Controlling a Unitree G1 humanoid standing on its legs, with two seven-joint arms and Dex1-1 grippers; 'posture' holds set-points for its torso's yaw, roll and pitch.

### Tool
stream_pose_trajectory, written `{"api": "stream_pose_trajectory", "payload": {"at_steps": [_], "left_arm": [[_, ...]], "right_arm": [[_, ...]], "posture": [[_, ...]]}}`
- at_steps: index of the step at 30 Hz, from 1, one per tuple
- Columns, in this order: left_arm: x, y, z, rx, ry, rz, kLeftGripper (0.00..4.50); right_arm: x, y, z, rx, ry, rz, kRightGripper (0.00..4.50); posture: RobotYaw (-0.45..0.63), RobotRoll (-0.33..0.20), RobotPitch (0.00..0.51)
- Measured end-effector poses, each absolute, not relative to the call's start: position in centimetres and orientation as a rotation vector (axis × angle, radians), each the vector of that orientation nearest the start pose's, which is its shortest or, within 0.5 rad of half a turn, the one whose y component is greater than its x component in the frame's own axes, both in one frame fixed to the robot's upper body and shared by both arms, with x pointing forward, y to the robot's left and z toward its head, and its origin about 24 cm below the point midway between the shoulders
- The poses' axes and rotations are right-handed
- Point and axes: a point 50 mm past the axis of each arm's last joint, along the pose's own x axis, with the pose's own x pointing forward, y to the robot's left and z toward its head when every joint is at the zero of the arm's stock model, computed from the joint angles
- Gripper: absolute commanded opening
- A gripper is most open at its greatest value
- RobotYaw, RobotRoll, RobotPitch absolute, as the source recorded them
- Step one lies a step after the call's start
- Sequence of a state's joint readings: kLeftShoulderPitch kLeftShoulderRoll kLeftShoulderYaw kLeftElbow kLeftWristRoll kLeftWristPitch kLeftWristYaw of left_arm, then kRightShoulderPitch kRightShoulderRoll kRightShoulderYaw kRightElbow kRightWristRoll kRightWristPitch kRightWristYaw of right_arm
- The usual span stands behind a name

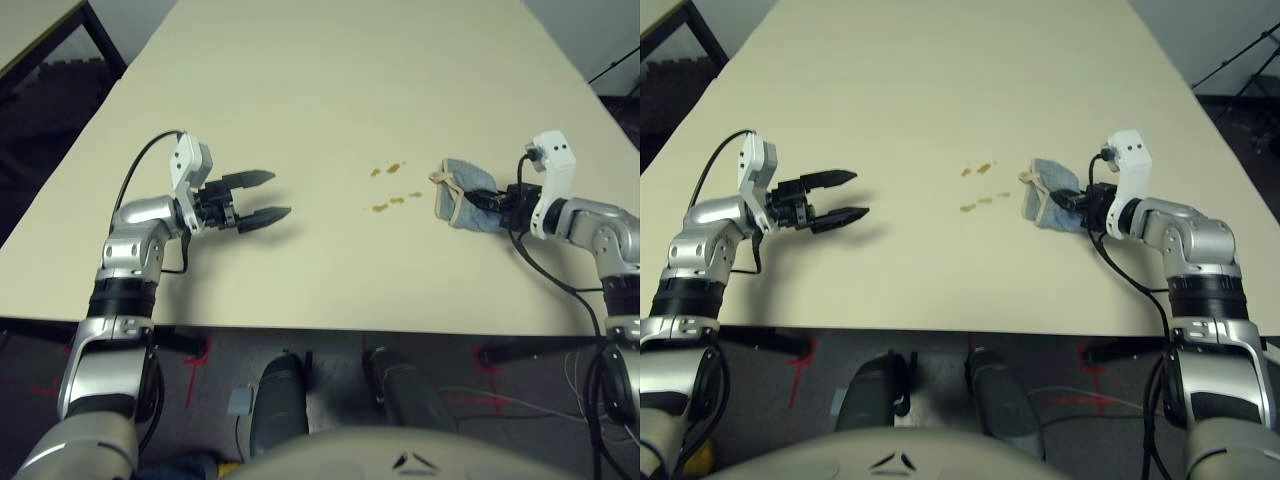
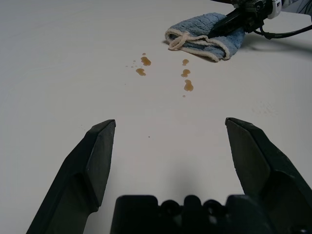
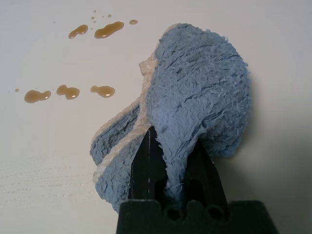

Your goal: Wipe the water off the table with a rag.

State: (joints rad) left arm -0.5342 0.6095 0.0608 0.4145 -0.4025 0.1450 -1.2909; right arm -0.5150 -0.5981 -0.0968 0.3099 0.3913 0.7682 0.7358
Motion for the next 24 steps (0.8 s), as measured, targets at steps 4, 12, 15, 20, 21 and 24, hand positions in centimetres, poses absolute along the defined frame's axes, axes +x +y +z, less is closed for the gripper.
{"api": "stream_pose_trajectory", "payload": {"at_steps": [4, 12, 15, 20, 21, 24], "left_arm": [[31.3, 23.0, 13.8, 0.141, 0.045, -1.130, 4.50], [31.3, 23.0, 13.8, 0.141, 0.044, -1.128, 4.50], [31.4, 23.0, 13.8, 0.141, 0.044, -1.121, 4.50], [31.4, 23.0, 13.8, 0.141, 0.044, -1.119, 4.50], [31.4, 23.0, 13.9, 0.141, 0.043, -1.119, 4.50], [31.4, 23.0, 13.9, 0.141, 0.043, -1.119, 4.50]], "right_arm": [[31.6, -22.6, 10.3, 0.097, 0.489, 0.618, 0.04], [30.9, -16.3, 9.9, 0.108, 0.517, 0.832, 0.04], [30.6, -14.6, 9.8, 0.113, 0.526, 0.888, 0.04], [30.0, -11.5, 9.6, 0.140, 0.531, 0.983, 0.04], [29.9, -11.1, 9.5, 0.146, 0.533, 0.996, 0.04], [29.9, -11.0, 9.5, 0.143, 0.534, 1.001, 0.03]], "posture": [[-0.23, 0.000, 0.134], [-0.22, 0.000, 0.132], [-0.22, 0.000, 0.132], [-0.22, 0.000, 0.120], [-0.22, 0.000, 0.120], [-0.23, 0.000, 0.113]]}}
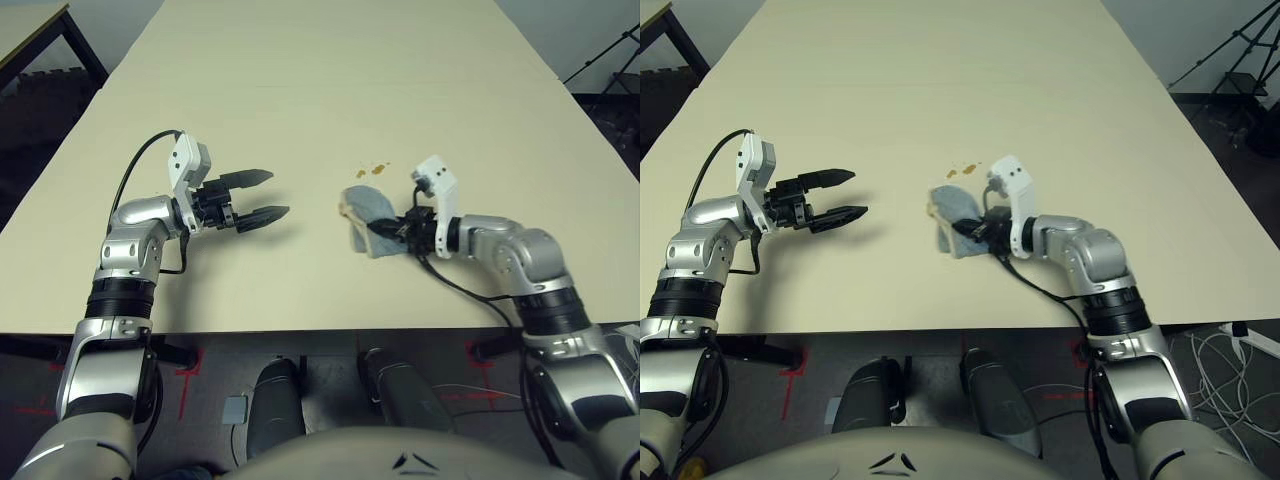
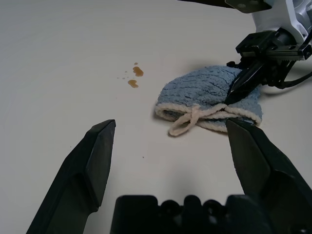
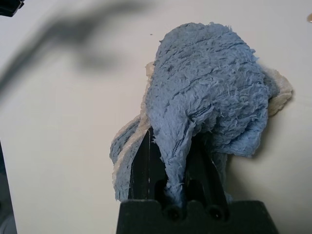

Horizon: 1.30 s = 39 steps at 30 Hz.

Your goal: Wipe the water off the table with a rag.

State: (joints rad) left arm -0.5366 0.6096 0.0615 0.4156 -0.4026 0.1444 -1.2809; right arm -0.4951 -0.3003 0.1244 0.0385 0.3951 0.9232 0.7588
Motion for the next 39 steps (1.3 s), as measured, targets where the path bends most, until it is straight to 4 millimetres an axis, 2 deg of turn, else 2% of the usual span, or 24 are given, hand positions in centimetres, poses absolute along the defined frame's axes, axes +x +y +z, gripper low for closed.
{"api": "stream_pose_trajectory", "payload": {"at_steps": [3, 5, 6, 13, 16, 19, 22, 24, 28, 31, 36, 39], "left_arm": [[31.4, 23.0, 13.9, 0.142, 0.041, -1.121, 4.50], [31.5, 22.9, 14.1, 0.145, 0.037, -1.122, 4.50], [31.5, 22.9, 14.1, 0.145, 0.035, -1.123, 4.50], [31.9, 23.3, 13.9, 0.135, 0.038, -1.104, 4.50], [32.0, 23.3, 14.1, 0.138, 0.028, -1.102, 4.50], [32.2, 23.0, 14.0, 0.139, 0.017, -1.106, 4.50], [32.3, 23.3, 13.6, 0.131, 0.027, -1.094, 4.50], [32.6, 23.4, 13.6, 0.132, 0.027, -1.086, 4.50], [32.8, 23.5, 14.3, 0.161, 0.002, -1.079, 4.50], [32.7, 24.1, 14.5, 0.169, -0.002, -1.062, 4.50], [32.3, 24.8, 14.2, 0.170, 0.008, -1.037, 4.50], [31.8, 25.8, 14.0, 0.171, 0.022, -1.002, 4.50]], "right_arm": [[30.3, -12.1, 9.5, 0.144, 0.531, 0.968, 0.03], [30.7, -13.7, 9.7, 0.138, 0.532, 0.929, 0.03], [31.0, -14.7, 9.7, 0.134, 0.537, 0.902, 0.03], [31.8, -25.1, 11.7, 0.065, 0.563, 0.594, 0.03], [32.0, -27.9, 12.9, 0.066, 0.525, 0.501, 0.03], [33.2, -29.0, 14.4, 0.089, 0.433, 0.431, 0.03], [34.5, -28.6, 15.8, 0.096, 0.333, 0.411, 0.03], [35.7, -26.9, 15.7, 0.113, 0.290, 0.428, 0.03], [37.4, -23.5, 13.9, 0.167, 0.295, 0.465, 0.03], [38.6, -20.9, 12.6, 0.136, 0.330, 0.477, 0.03], [39.1, -19.7, 11.1, 0.075, 0.373, 0.485, 0.03], [39.1, -17.9, 10.3, 0.029, 0.410, 0.543, 0.03]], "posture": [[-0.23, 0.000, 0.108], [-0.23, 0.000, 0.104], [-0.23, 0.000, 0.104], [-0.23, 0.000, 0.085], [-0.24, 0.000, 0.074], [-0.24, 0.000, 0.069], [-0.24, 0.000, 0.060], [-0.24, 0.000, 0.054], [-0.20, 0.000, 0.043], [-0.19, 0.000, 0.043], [-0.16, 0.000, 0.044], [-0.15, 0.000, 0.046]]}}
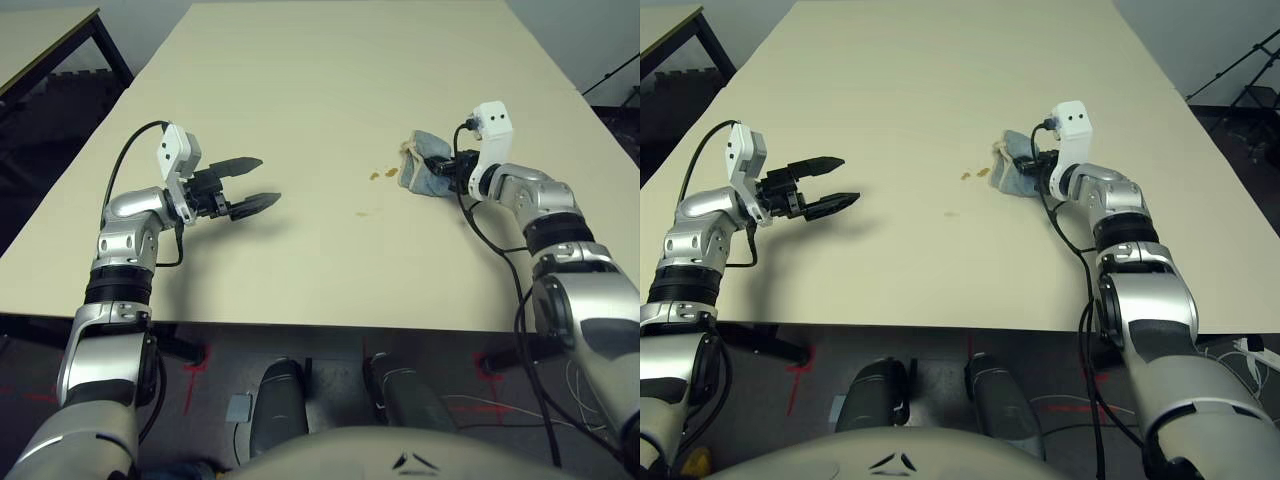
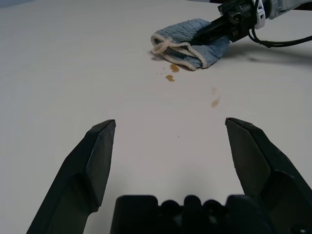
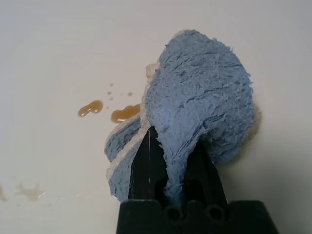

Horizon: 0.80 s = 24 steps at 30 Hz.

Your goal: Wipe the water off the table with a rag.

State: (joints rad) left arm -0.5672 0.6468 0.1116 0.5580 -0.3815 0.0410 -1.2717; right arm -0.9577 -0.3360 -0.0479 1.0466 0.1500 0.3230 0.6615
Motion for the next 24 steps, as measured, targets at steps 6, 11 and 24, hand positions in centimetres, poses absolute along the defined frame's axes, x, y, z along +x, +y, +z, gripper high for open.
{"api": "stream_pose_trajectory", "payload": {"at_steps": [6, 11, 24], "left_arm": [[31.6, 25.8, 14.3, 0.186, 0.013, -1.004, 4.50], [31.4, 26.0, 14.0, 0.177, 0.027, -0.998, 4.50], [31.4, 26.0, 14.0, 0.176, 0.030, -0.993, 4.50]], "right_arm": [[38.6, -14.7, 9.4, 0.016, 0.462, 0.717, 0.03], [37.3, -11.8, 8.7, 0.016, 0.514, 0.900, 0.03], [33.7, -10.5, 8.5, 0.031, 0.627, 1.111, 0.02]], "posture": [[-0.14, 0.000, 0.054], [-0.14, 0.000, 0.057], [-0.15, 0.000, 0.047]]}}
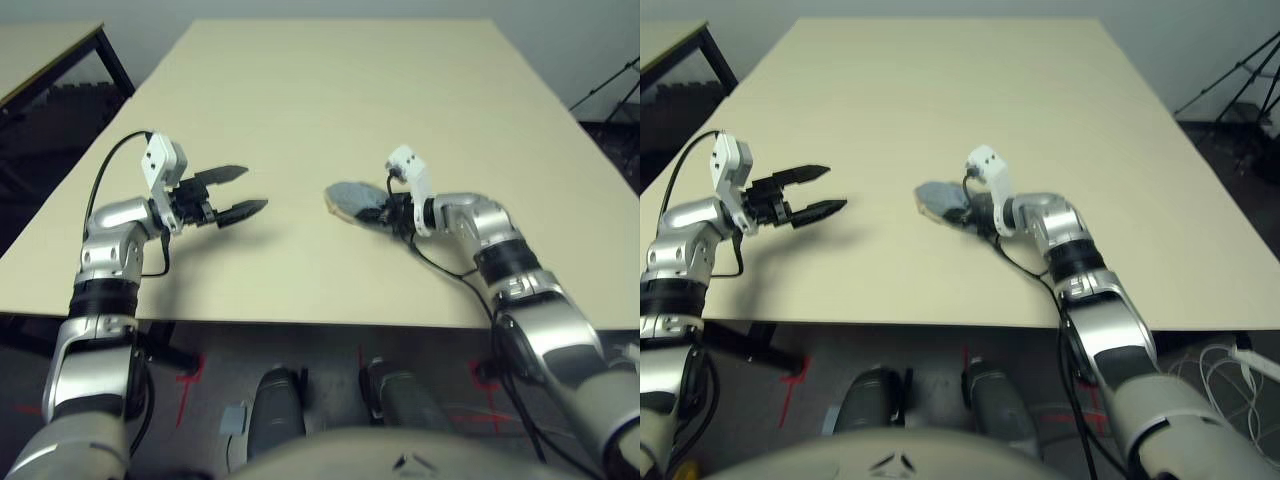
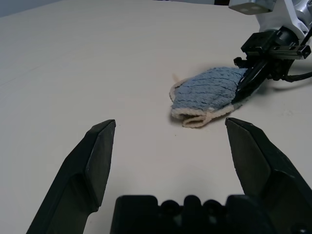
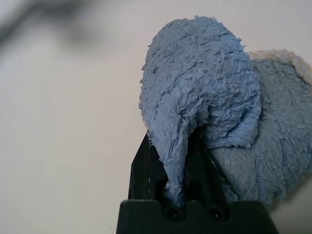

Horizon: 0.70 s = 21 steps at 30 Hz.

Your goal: Wipe the water off the table with a rag.

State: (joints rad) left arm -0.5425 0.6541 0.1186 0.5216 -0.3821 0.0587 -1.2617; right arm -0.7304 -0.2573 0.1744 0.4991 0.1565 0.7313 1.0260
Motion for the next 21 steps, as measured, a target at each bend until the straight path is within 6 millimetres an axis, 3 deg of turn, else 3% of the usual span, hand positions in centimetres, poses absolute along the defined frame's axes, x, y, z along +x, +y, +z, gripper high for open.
{"api": "stream_pose_trajectory", "payload": {"at_steps": [6, 9, 14, 21], "left_arm": [[31.5, 25.9, 13.9, 0.172, 0.029, -0.994, 4.50], [31.5, 25.9, 13.9, 0.170, 0.029, -0.994, 4.50], [31.5, 25.8, 13.8, 0.167, 0.028, -0.997, 4.50], [31.5, 25.8, 13.8, 0.168, 0.028, -0.997, 4.50]], "right_arm": [[33.0, -10.9, 8.6, 0.057, 0.675, 1.146, 0.02], [33.9, -11.1, 8.6, 0.048, 0.638, 1.096, 0.02], [36.6, -12.3, 8.8, 0.011, 0.499, 0.857, 0.02], [38.4, -14.2, 8.9, -0.056, 0.389, 0.629, 0.02]], "posture": [[-0.15, 0.000, 0.042], [-0.15, 0.000, 0.037], [-0.15, 0.000, 0.038], [-0.15, 0.000, 0.044]]}}
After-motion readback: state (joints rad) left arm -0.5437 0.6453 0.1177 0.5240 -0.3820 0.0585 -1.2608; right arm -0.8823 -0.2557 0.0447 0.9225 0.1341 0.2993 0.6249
